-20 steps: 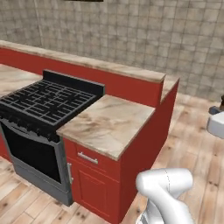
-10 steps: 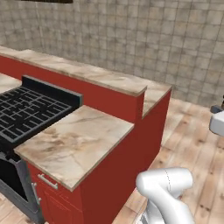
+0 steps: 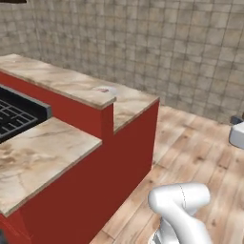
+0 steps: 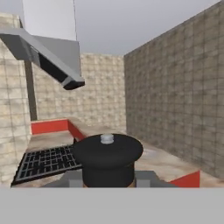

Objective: Retrieve the shaker from the cabinet and place it next the steak on a plate on the dining table.

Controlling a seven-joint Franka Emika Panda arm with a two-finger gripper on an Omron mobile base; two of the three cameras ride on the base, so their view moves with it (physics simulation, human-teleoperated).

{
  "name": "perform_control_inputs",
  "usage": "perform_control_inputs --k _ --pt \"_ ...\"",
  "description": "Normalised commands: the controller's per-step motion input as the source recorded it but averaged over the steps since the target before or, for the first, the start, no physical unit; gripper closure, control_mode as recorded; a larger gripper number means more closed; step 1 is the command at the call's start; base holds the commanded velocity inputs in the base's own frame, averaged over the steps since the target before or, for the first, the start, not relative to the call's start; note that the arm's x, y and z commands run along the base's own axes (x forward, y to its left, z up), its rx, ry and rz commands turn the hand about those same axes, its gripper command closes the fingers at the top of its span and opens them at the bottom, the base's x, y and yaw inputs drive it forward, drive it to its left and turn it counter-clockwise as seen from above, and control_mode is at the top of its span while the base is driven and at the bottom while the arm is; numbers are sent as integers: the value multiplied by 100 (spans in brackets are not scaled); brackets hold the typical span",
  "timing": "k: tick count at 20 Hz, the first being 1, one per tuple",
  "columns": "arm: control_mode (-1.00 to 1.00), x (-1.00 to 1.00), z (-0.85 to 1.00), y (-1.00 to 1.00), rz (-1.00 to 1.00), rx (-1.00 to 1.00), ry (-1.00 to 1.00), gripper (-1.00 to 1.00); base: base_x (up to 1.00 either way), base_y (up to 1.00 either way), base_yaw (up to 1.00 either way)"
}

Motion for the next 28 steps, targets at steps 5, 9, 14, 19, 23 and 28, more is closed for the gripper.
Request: perform_control_inputs --k 5,9,14,19,23,28 --pt "100 0 0 0 0 0 0 100 0 -100 13" --pt "100 0 0 0 0 0 0 100 8 -100 22" --pt "100 0 0 0 0 0 0 100 28 -100 43" --pt "100 0 0 0 0 0 0 100 46 -96 52" --pt "100 0 0 0 0 0 0 100 44 -100 42" --pt "100 0 0 0 0 0 0 100 52 -100 34"
